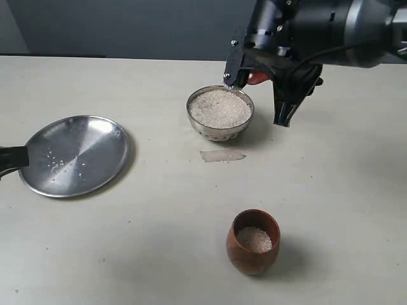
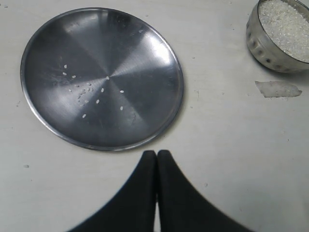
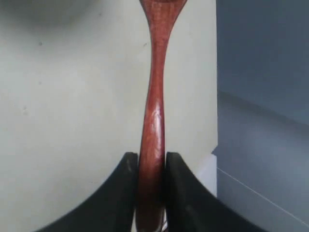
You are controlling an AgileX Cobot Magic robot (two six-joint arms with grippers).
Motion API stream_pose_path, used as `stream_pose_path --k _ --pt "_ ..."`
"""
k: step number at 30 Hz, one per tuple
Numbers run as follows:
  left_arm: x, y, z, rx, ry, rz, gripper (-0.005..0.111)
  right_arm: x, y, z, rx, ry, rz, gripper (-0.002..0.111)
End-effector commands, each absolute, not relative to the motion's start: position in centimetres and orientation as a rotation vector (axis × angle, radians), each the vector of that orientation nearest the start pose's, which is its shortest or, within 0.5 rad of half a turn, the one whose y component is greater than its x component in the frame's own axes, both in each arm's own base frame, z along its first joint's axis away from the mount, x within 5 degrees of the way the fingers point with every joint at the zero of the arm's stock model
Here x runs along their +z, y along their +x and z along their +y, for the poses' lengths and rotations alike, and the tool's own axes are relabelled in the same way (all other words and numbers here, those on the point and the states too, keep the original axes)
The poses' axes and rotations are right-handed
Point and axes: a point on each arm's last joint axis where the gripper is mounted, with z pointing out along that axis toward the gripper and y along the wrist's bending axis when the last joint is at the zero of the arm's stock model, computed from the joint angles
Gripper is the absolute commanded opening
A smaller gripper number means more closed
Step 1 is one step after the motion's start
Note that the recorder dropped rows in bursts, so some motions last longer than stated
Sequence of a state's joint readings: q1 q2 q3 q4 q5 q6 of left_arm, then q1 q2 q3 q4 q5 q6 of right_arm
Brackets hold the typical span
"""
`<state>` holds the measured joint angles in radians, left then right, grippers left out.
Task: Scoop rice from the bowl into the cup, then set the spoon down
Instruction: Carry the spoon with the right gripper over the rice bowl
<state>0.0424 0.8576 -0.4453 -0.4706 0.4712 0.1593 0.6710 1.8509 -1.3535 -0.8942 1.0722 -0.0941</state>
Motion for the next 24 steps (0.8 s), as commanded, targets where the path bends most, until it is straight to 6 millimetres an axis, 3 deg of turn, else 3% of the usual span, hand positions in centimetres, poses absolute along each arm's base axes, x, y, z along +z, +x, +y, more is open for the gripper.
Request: stream_pose_path --k 1,8,12,24 --pt "24.2 15.6 -1.3 -0.353 -0.244 2.315 0.000 23.7 33.6 19.2 -1.172 -1.508 2.095 -0.001" --pt "24.2 15.6 -1.3 -0.353 -0.244 2.315 0.000 22.8 34.0 19.7 -1.223 -1.524 2.045 -0.001" --pt "24.2 15.6 -1.3 -0.353 -0.244 2.315 0.000 22.5 34.1 20.3 -1.158 -1.529 2.026 -0.001" --pt "24.2 15.6 -1.3 -0.353 -0.244 2.315 0.000 19.6 33.7 22.0 -1.139 -1.622 2.032 -0.001"
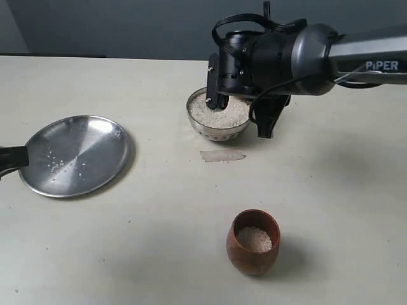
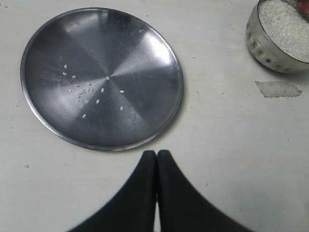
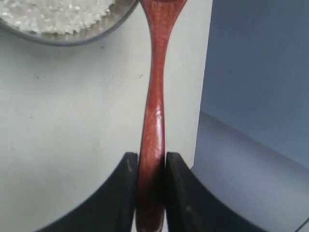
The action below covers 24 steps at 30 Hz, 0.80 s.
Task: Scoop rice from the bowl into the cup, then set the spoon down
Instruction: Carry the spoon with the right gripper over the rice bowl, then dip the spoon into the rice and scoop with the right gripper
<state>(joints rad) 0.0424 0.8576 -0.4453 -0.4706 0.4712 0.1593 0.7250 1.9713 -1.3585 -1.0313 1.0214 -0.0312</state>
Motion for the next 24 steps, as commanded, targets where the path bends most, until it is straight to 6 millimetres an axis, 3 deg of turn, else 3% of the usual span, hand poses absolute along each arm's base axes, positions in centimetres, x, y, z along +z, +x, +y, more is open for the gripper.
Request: stream_pose_path --k 1,8,12,24 --pt "24.2 15.6 -1.3 -0.353 -0.244 2.315 0.000 19.4 33.6 22.2 -1.143 -1.631 2.028 -0.001" --pt "24.2 15.6 -1.3 -0.353 -0.244 2.315 0.000 18.2 33.3 22.7 -1.168 -1.668 2.034 -0.001" --pt "24.2 15.6 -1.3 -0.353 -0.244 2.315 0.000 18.2 33.3 22.9 -1.135 -1.582 2.074 -0.001" --pt "24.2 15.6 -1.3 -0.353 -0.244 2.315 0.000 17.5 32.6 23.6 -0.893 -1.455 2.234 -0.001"
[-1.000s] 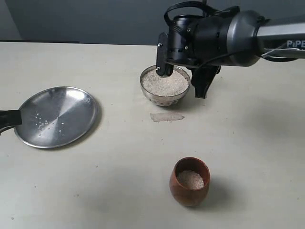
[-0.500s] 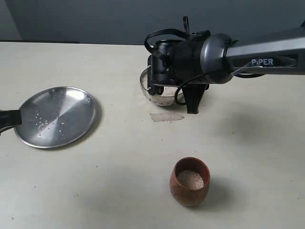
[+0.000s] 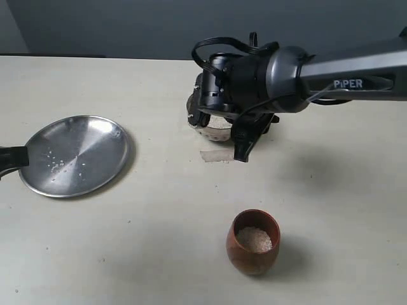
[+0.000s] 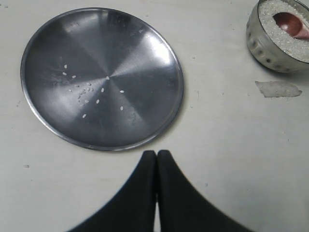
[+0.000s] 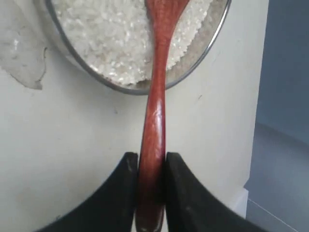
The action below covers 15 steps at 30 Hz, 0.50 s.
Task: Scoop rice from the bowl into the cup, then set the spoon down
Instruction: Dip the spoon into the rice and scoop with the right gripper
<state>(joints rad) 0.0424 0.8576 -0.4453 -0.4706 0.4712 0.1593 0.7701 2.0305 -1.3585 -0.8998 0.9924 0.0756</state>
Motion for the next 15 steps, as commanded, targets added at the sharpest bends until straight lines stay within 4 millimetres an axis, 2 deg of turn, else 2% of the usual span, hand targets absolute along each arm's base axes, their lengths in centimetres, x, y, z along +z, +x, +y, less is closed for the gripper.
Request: stream_pose_path --k 1,5,15 --pt "24.24 15.56 -1.30 -0.353 -0.244 2.315 0.000 17.65 32.44 23.66 -0.834 -1.411 2.264 -0.001" --pt "24.24 15.56 -1.30 -0.353 -0.244 2.315 0.000 18.46 32.08 24.23 -0.671 -1.355 2.289 -0.001" --pt "24.24 15.56 -1.30 -0.353 -0.244 2.315 0.000 18.44 31.89 23.78 -0.702 -1.289 2.353 -0.001"
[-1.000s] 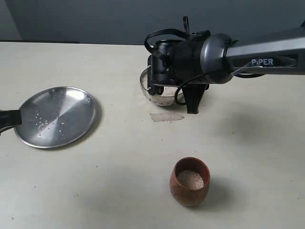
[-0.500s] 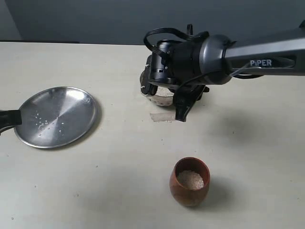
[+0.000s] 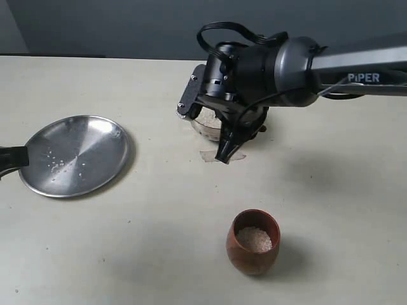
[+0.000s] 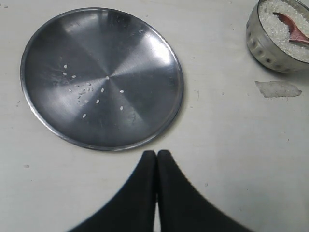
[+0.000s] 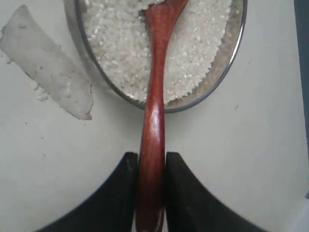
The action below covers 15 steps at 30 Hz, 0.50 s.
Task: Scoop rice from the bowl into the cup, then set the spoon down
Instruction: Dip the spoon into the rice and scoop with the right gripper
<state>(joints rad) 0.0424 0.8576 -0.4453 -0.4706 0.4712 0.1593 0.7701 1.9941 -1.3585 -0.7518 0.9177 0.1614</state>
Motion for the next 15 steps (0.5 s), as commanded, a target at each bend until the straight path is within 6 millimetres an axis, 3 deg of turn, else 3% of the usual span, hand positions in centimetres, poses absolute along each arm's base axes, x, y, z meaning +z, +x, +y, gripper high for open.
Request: stream_pose_path --k 1,6,15 --pt "24.2 15.6 -1.3 -0.353 -0.244 2.315 0.000 18.4 31.9 23.7 -0.691 -1.275 2.369 -0.001" --pt "24.2 15.6 -1.3 -0.353 -0.244 2.315 0.000 18.0 32.7 22.0 -0.527 -1.099 2.547 -0.001" --pt "24.2 15.6 -1.3 -0.353 -0.244 2.315 0.000 19.5 33.0 21.8 -0.408 -1.021 2.529 -0.001"
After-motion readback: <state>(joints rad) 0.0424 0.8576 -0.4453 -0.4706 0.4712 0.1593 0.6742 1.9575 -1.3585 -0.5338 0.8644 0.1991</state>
